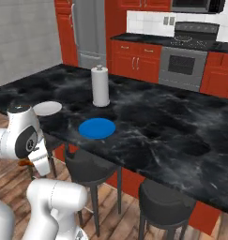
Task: Take the chicken drumsticks from the pan and place one on each plate on the dining counter.
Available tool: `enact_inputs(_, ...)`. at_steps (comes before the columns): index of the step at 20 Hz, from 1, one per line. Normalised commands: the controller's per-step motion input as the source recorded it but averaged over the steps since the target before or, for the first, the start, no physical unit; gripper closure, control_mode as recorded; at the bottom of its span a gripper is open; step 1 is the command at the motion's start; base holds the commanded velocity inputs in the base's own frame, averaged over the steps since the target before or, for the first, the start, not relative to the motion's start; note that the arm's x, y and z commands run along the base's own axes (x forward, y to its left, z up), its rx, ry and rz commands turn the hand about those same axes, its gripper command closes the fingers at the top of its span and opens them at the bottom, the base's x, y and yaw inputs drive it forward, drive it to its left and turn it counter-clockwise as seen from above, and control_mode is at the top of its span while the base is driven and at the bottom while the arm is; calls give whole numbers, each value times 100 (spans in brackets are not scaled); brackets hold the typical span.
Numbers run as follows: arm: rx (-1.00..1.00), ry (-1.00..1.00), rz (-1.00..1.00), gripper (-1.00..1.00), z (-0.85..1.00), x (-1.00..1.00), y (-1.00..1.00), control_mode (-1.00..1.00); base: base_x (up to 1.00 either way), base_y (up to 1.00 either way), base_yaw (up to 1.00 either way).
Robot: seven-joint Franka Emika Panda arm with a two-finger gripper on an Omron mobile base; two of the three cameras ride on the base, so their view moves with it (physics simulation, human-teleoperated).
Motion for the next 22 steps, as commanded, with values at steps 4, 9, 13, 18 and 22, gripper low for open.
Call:
enact_inputs(4,0,0,0,100,0,0,0,100,51,39,-51)
enact_inputs(9,0,0,0,100,0,0,0,100,50,32,-43)
enact_inputs(13,0,0,0,100,0,0,0,100,48,36,-32)
enact_inputs(18,0,0,0,100,0,0,0,100,50,46,-26)
enact_inputs(22,-2,0,-6,100,0,9,12,-100,31,41,-18)
